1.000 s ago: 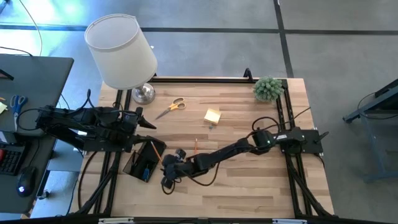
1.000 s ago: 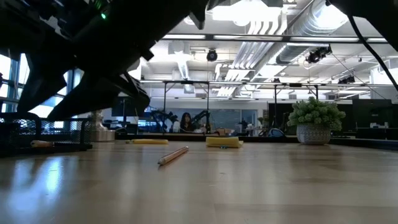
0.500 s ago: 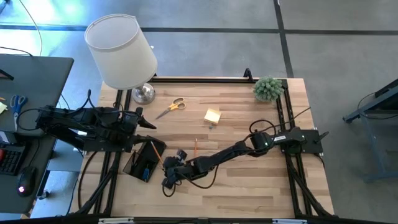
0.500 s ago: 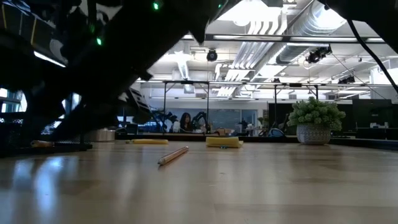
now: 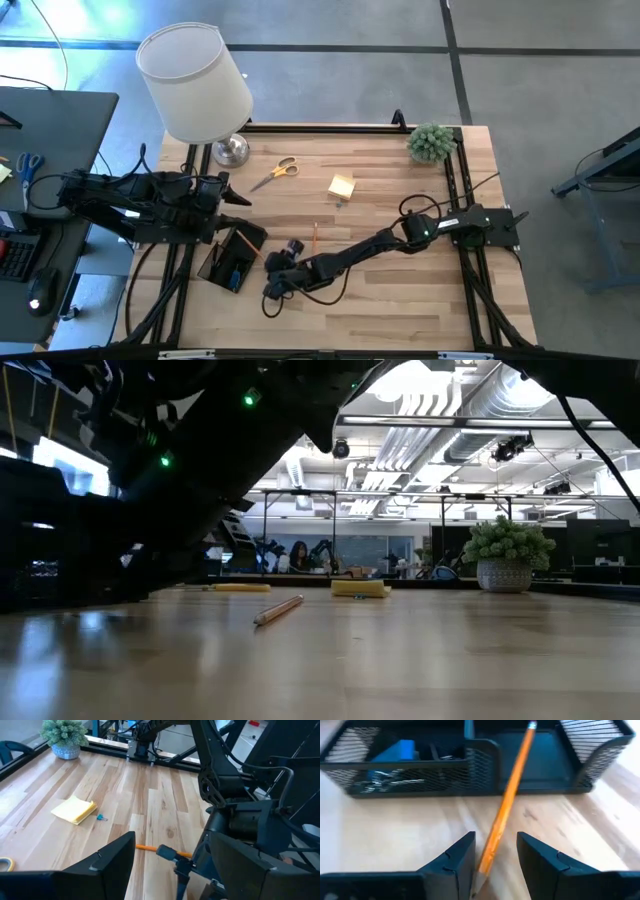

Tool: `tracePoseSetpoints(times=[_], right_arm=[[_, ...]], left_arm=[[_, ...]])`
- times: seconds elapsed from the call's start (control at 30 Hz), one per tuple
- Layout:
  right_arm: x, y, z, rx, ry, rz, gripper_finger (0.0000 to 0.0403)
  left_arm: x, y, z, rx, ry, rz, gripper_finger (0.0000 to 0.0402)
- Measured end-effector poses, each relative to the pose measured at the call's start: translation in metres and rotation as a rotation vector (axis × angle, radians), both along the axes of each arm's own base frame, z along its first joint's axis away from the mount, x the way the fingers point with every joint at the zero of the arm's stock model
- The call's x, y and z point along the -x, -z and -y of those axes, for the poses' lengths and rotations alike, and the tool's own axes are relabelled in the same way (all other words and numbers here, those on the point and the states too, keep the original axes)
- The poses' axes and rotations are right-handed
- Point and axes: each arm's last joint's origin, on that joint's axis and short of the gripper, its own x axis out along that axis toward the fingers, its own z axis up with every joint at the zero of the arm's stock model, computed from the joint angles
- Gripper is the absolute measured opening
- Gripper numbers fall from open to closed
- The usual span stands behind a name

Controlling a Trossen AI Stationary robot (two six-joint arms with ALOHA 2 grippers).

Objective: Pick and place office supplies into organizer
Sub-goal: Put the yellow pencil into the black desk organizer

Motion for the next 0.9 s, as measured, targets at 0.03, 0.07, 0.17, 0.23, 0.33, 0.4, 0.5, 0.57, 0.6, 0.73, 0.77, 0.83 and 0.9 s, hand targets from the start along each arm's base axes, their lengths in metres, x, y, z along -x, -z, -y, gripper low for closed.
tracePoseSetpoints(times=[0.03,0.07,0.17,0.23,0.33,0.4,0.5,0.57,0.6,0.73,0.77,0.83,0.9], right_arm=[[0.001,0.0,0.0,0.012,0.01,-0.003,0.0138],[0.001,0.0,0.0,0.019,0.016,-0.004,0.0134],[0.002,0.001,0.0,0.03,0.021,-0.013,0.0113],[0.002,0.002,0.001,0.033,0.021,-0.02,0.0088],[0.003,0.002,0.002,0.049,0.031,-0.034,0.0041],[0.003,0.002,0.002,0.069,0.029,-0.038,0.0015],[0.004,0.002,0.002,0.103,0.034,-0.041,0.0019],[0.004,0.002,0.003,0.114,0.038,-0.041,0.0024],[0.004,0.001,0.003,0.119,0.041,-0.041,0.0022],[0.007,-0.013,0.005,0.136,0.058,-0.044,0.0009],[0.008,-0.017,0.005,0.143,0.07,-0.047,0.0011],[0.011,-0.027,0.006,0.149,0.082,-0.051,0.0016],[0.015,-0.038,0.004,0.168,0.084,-0.056,0.0014]], left_arm=[[0.0,0.0,0.0,0.003,-0.001,0.0,0.0245],[0.0,0.0,0.0,0.006,-0.002,0.0,0.0245],[0.0,0.0,0.0,0.01,-0.004,0.0,0.0245],[0.0,0.0,0.0,0.013,-0.005,0.0,0.0245],[0.0,0.0,0.0,0.013,-0.005,0.0,0.0245],[0.0,0.0,0.0,0.013,-0.004,0.0,0.0245],[0.0,0.0,0.0,0.013,-0.005,0.0,0.0245],[0.0,0.0,0.0,0.013,-0.004,0.0,0.0245],[0.0,0.0,0.0,0.013,-0.005,0.0,0.0245],[0.0,0.0,0.0,0.013,-0.004,0.0,0.0245],[0.0,0.0,0.0,0.013,-0.005,0.0,0.0245],[0.0,0.0,0.0,0.013,-0.005,0.002,0.0245],[0.0,-0.001,0.0,0.011,-0.011,0.008,0.0245]])
